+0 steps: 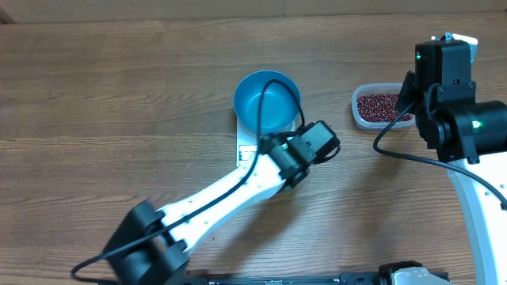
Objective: Scoop item into bowl and weigh 150g on scale
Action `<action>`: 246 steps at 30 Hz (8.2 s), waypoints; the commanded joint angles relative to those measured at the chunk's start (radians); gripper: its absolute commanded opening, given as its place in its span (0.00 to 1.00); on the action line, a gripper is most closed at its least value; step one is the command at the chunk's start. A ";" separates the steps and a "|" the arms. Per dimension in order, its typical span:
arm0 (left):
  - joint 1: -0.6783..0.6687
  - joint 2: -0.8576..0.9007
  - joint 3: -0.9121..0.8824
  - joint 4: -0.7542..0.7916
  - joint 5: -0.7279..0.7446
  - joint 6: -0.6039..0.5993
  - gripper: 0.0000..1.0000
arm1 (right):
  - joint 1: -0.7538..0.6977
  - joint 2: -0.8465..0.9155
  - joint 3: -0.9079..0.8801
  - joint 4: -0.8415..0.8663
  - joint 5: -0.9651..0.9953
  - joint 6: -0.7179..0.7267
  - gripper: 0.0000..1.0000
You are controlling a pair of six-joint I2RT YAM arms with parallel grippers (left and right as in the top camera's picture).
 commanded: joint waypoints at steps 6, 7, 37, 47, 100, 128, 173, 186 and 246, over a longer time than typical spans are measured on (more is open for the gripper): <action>0.005 -0.025 -0.160 0.249 -0.013 0.071 0.04 | -0.002 -0.005 0.024 0.007 -0.011 0.006 0.04; 0.005 -0.018 -0.164 0.259 -0.015 0.071 0.04 | -0.002 -0.005 0.024 0.007 -0.011 0.005 0.04; 0.060 0.008 -0.208 0.400 -0.032 0.107 0.04 | -0.002 -0.005 0.024 0.029 -0.011 0.003 0.04; 0.066 0.080 -0.208 0.406 -0.032 0.107 0.05 | -0.002 -0.005 0.024 0.029 -0.011 0.002 0.04; 0.095 0.120 -0.274 0.523 -0.031 0.129 0.04 | -0.002 -0.004 0.024 0.052 -0.012 0.003 0.04; 0.098 0.139 -0.280 0.541 -0.029 0.126 0.04 | -0.002 -0.004 0.023 0.056 -0.012 0.003 0.04; 0.129 0.153 -0.280 0.550 0.000 0.110 0.04 | -0.002 0.005 0.023 0.060 -0.012 0.002 0.04; 0.129 0.153 -0.280 0.542 0.042 0.111 0.04 | -0.002 0.005 0.023 0.067 -0.012 -0.002 0.04; 0.112 0.129 -0.277 0.509 0.078 0.192 0.05 | -0.002 0.005 0.023 0.067 -0.012 -0.001 0.04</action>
